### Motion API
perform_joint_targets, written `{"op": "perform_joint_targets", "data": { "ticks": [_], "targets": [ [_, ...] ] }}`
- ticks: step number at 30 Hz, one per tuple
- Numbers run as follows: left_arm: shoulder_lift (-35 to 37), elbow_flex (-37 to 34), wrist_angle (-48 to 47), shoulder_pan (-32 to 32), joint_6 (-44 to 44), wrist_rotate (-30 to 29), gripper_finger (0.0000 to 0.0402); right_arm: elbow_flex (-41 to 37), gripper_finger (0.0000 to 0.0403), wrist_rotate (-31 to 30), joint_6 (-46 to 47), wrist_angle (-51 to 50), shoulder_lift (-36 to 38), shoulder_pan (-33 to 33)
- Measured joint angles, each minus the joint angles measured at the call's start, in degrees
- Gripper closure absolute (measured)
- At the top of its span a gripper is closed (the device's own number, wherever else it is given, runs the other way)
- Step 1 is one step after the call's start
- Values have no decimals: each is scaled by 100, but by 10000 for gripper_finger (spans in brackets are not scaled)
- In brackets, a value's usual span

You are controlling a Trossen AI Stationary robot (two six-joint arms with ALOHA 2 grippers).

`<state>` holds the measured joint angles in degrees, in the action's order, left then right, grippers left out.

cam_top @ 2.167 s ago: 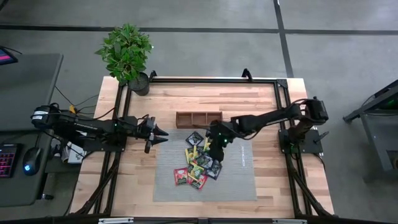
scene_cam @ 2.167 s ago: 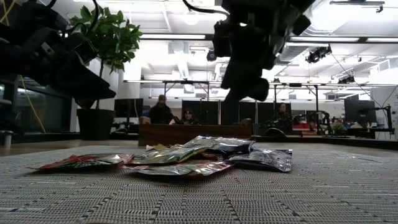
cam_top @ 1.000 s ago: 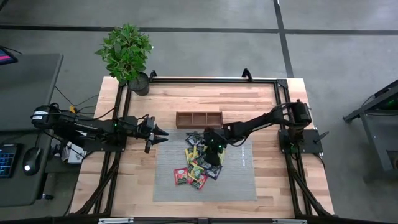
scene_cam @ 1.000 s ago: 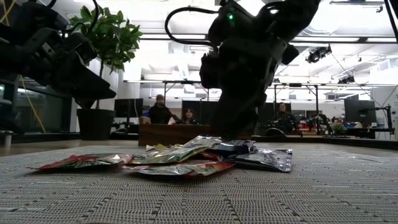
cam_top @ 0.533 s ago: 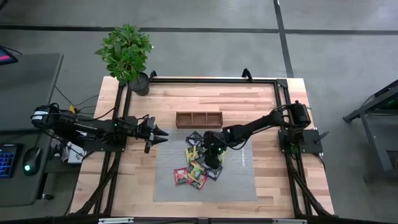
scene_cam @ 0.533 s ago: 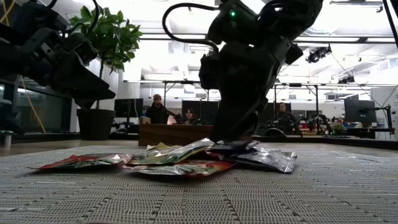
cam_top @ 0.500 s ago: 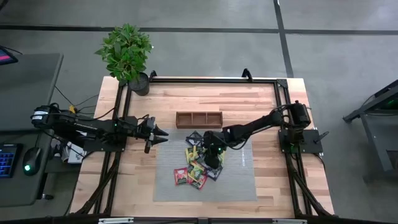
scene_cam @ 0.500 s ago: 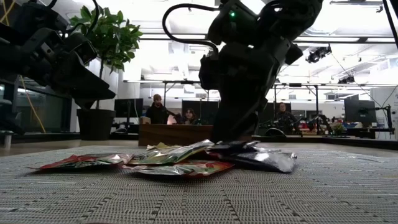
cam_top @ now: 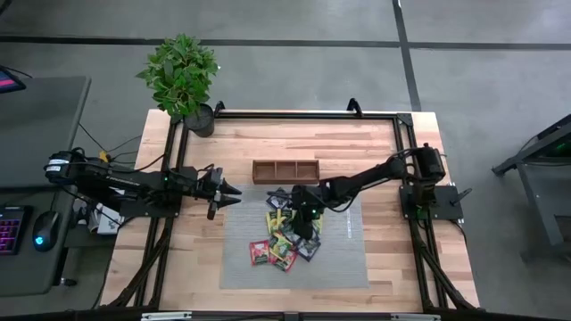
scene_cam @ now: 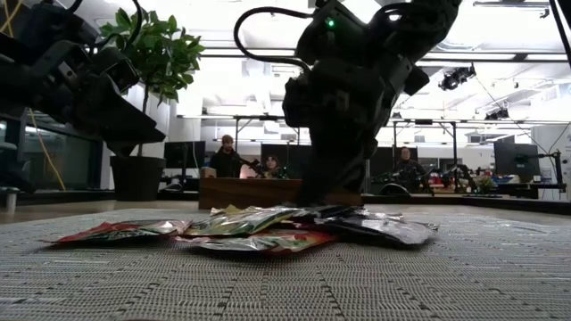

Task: Pick & Place Tea
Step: Put the violet tea bag into the right section of the wooden organizer

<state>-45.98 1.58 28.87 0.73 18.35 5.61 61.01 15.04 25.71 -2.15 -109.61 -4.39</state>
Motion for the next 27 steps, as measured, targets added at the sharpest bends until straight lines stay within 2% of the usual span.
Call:
{"op": "perform_joint_targets", "data": {
  "ticks": [6, 12, 22, 27],
  "targets": [
    [-2, 0, -34, 0, 18, 2, 261, 0, 401, 3, 144, -14, 257, 62],
    [-2, 0, -33, 0, 19, 31, 261, 0, 402, -367, 235, -21, 741, 62],
    [-2, 0, -32, 0, 18, 33, 261, 0, 402, -1511, 87, -242, 1805, 75],
    [-2, 0, -35, 0, 11, 7, 261, 0, 403, -2391, -66, -499, 2267, 75]
  ]
}}
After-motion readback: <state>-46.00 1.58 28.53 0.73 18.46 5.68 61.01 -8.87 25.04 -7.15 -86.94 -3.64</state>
